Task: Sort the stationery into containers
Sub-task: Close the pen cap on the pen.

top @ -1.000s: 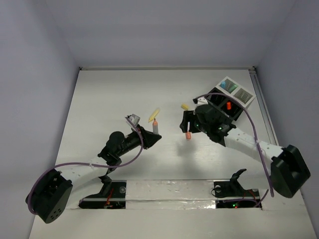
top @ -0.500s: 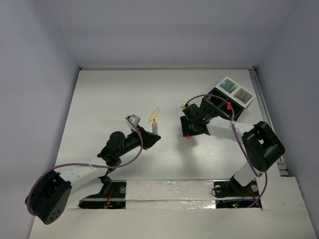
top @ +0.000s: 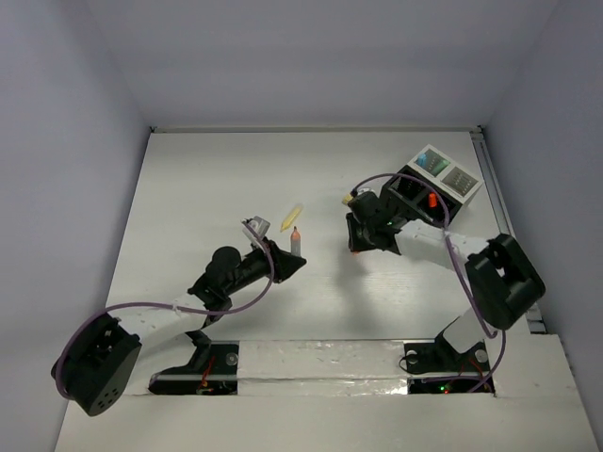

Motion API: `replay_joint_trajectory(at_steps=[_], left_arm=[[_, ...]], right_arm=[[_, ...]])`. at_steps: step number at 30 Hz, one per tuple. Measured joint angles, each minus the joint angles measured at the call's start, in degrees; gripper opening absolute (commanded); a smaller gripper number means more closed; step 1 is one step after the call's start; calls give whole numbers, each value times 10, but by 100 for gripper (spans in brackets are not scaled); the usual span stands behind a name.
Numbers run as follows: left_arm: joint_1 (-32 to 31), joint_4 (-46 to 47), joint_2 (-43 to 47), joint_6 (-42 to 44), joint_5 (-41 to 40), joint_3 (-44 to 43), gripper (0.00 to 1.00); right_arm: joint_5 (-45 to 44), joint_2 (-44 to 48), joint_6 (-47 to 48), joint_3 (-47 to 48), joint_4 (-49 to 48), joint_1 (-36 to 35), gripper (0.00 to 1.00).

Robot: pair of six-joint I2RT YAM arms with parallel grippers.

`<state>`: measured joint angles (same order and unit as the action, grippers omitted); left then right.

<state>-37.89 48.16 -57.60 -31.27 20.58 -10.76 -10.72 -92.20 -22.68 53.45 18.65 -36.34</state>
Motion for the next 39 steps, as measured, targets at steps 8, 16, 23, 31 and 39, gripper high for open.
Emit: replay_joint_trajectory(at_steps=[8,16,23,31,39], left_arm=[[-14,0,-58,0,-5,-19,0],[-14,-12,-64,11,-39,-27,0],[-14,-26,-64,23,-59,-29,0],[-14,-28,-61,26,-74,-29,0],[-14,-34,-48,26,-74,-29,0]], right_arm=[[0,150,-11,-10,-146,-17,7],[-15,102,-48,25,-297,-100,8],[-10,54,-67,37,-336,-156,8],[-25,54,-72,37,-346,-170,8],[-45,55,-71,37,-348,-177,8]])
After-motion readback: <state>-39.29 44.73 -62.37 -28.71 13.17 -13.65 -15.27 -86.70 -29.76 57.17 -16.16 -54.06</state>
